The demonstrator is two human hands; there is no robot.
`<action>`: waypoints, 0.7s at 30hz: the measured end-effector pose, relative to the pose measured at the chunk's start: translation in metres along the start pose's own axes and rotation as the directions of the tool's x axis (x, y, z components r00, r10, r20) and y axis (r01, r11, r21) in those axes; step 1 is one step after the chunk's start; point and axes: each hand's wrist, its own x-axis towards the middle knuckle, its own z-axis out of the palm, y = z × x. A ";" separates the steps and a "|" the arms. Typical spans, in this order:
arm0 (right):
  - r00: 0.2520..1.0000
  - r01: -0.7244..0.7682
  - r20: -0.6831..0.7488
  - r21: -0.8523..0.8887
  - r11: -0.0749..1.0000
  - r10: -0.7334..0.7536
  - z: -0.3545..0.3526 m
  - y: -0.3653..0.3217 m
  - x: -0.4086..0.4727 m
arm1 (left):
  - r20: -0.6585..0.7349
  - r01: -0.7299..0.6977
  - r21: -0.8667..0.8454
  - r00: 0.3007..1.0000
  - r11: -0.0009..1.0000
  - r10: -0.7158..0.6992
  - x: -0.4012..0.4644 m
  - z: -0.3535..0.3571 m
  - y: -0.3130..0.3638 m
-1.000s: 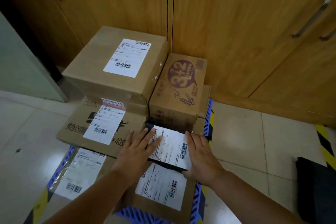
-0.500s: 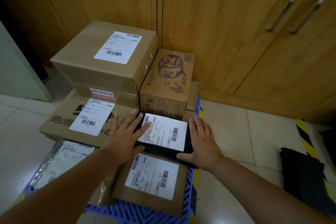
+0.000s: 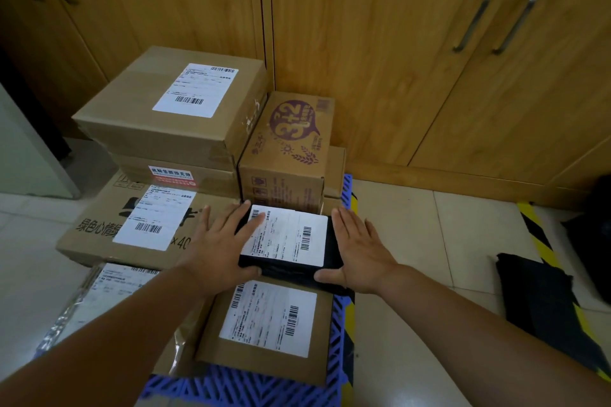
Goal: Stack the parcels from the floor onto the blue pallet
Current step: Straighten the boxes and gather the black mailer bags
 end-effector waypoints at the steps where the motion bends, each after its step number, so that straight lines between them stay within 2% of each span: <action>1: 0.999 0.017 -0.034 0.006 1.000 -0.016 -0.004 0.006 -0.003 | -0.038 -0.028 0.014 0.999 1.000 0.028 0.005 -0.009 0.005; 4: 0.986 0.029 -0.164 -0.026 0.999 -0.032 -0.018 0.036 -0.021 | -0.182 -0.198 0.039 0.962 0.979 0.202 0.031 -0.034 0.034; 7: 0.976 -0.048 -0.215 -0.063 0.997 0.033 -0.026 0.079 -0.052 | -0.286 -0.347 0.061 0.892 0.936 0.350 0.064 -0.050 0.085; 12: 0.945 -0.290 -0.186 -0.098 0.952 0.268 -0.017 0.170 -0.121 | -0.365 -0.438 0.016 0.834 0.899 0.413 0.115 -0.050 0.198; 14: 0.918 -0.371 -0.192 -0.097 0.924 0.348 -0.009 0.196 -0.140 | -0.363 -0.442 -0.013 0.838 0.897 0.408 0.125 -0.047 0.232; 16: 0.850 -0.508 -0.204 -0.081 0.857 0.485 -0.003 0.228 -0.163 | -0.379 -0.470 -0.037 0.823 0.882 0.423 0.138 -0.042 0.274; 18: 0.741 -0.660 -0.189 -0.026 0.751 0.644 0.006 0.260 -0.182 | -0.371 -0.501 -0.072 0.816 0.862 0.443 0.148 -0.037 0.308; 21: 0.617 -0.783 -0.111 0.009 0.622 0.779 0.029 0.299 -0.203 | -0.331 -0.511 -0.064 0.821 0.857 0.465 0.157 -0.025 0.341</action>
